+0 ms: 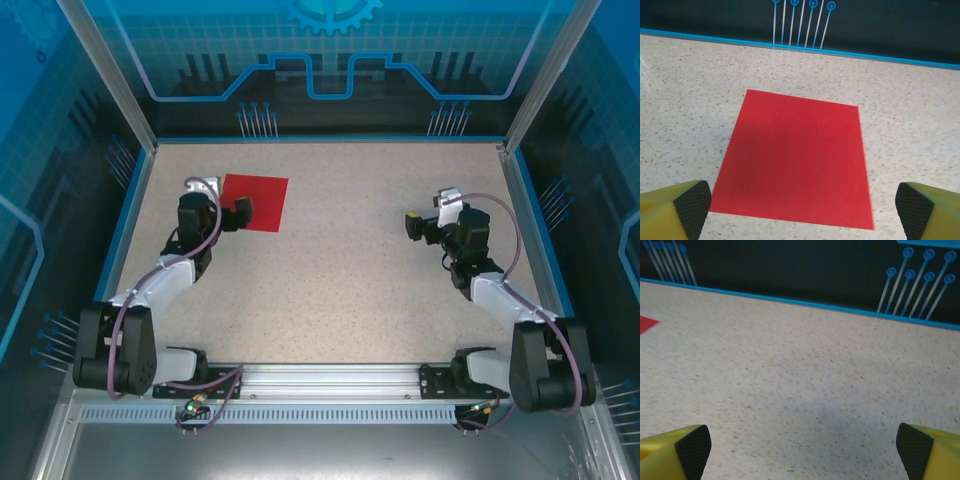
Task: Fold a paper plane with a square sheet of paper (pick it up from the middle)
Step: Move the square sheet of paper to the center of the table.
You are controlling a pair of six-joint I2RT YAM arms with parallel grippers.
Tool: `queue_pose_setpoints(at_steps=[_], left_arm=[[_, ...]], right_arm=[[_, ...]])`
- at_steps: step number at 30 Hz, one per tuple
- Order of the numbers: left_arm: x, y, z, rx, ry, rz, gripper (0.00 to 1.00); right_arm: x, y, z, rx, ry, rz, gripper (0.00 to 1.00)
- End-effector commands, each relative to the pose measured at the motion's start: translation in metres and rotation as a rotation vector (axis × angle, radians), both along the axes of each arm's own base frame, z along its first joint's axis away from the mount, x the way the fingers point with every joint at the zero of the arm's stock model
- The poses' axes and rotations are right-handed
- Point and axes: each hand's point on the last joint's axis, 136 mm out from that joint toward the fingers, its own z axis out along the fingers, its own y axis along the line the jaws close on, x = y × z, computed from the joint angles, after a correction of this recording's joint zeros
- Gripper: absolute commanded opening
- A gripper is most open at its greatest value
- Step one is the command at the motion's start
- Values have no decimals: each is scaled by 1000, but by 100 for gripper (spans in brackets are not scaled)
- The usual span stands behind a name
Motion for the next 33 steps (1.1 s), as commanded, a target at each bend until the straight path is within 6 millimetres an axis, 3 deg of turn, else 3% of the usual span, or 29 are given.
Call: queue_pose_setpoints(at_steps=[1,5,9,17,25,33], left_arm=[[-14,-11,-20,-79,211,11,99],[-6,-21,-28,-104,361,23,99],[11,-30,-32,-104,403,11,99],[45,-27,-65,-60,547,60,99],[63,-18,-97,15,668,118,99],[74,-27,-115,2,734,104,98]], right_arm=[[-16,30,2,42,88,115,99],[-28,56,10,63,144,214,99],[-36,81,13,51,181,282,99],[-29,118,16,44,182,327,99],[-18,140,17,25,189,330,99],[-13,151,19,15,188,319,99]])
